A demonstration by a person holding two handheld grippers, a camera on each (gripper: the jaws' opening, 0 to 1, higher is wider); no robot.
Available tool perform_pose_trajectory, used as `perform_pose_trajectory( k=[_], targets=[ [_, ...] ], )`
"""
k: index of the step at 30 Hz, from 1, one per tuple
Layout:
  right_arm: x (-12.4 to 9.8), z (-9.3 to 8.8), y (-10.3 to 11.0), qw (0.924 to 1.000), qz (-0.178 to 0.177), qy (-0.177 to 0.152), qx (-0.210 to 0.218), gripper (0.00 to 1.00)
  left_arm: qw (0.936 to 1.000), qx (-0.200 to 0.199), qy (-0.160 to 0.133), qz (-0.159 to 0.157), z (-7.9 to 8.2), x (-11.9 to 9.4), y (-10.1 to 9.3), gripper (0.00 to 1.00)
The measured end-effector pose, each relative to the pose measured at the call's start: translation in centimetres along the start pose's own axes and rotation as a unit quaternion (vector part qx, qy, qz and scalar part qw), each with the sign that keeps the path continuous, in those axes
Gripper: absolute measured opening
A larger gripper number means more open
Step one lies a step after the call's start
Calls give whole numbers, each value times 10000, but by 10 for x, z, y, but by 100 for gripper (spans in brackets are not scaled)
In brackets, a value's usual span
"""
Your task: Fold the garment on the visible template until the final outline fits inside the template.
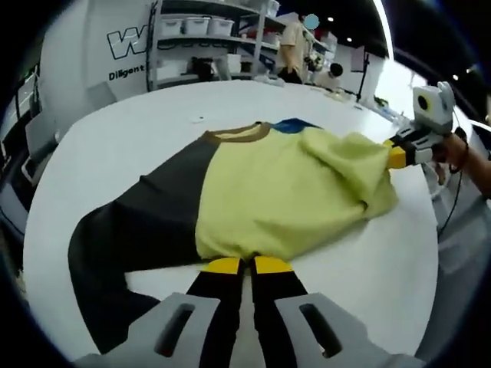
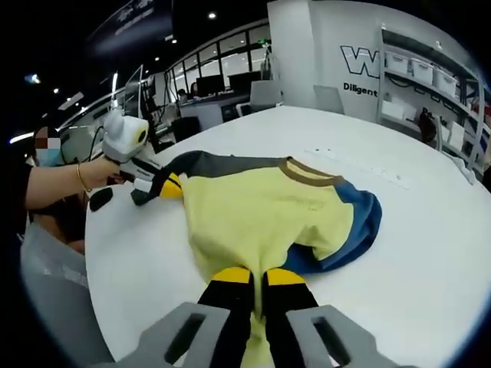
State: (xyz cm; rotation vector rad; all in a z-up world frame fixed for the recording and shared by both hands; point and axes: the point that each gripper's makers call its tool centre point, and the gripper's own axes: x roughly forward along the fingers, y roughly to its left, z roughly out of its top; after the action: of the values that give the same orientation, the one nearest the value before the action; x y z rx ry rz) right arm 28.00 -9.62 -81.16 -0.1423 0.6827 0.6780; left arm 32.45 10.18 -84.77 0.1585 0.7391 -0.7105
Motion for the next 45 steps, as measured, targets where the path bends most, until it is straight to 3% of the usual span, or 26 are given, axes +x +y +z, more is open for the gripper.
perform_pose_trajectory(
  k=[7,11,16,21,26,31,45],
  targets=[
    [-7,11,-4,9999,-49,-108,-72,0,9985,-198,-505,9,28,-16,3,0],
    [-10,21,-7,9997,-48,-212,-61,0,9980,-203,-592,16,38,-20,7,0],
    [-13,47,-14,9987,-31,-502,29,0,9976,-124,-676,10,58,-20,10,0],
    [-14,84,-39,9926,-377,-1048,479,0,9962,-216,-814,240,84,-17,31,0],
    [-2,101,-67,9920,-590,-1023,457,0,9964,-220,-756,315,100,-6,48,0],
    [13,101,-89,9925,-729,-849,493,0,9950,-465,-810,364,112,8,62,0],
    [38,70,-126,9926,-948,-367,663,0,9951,-483,-580,636,111,49,81,0]
  ],
)
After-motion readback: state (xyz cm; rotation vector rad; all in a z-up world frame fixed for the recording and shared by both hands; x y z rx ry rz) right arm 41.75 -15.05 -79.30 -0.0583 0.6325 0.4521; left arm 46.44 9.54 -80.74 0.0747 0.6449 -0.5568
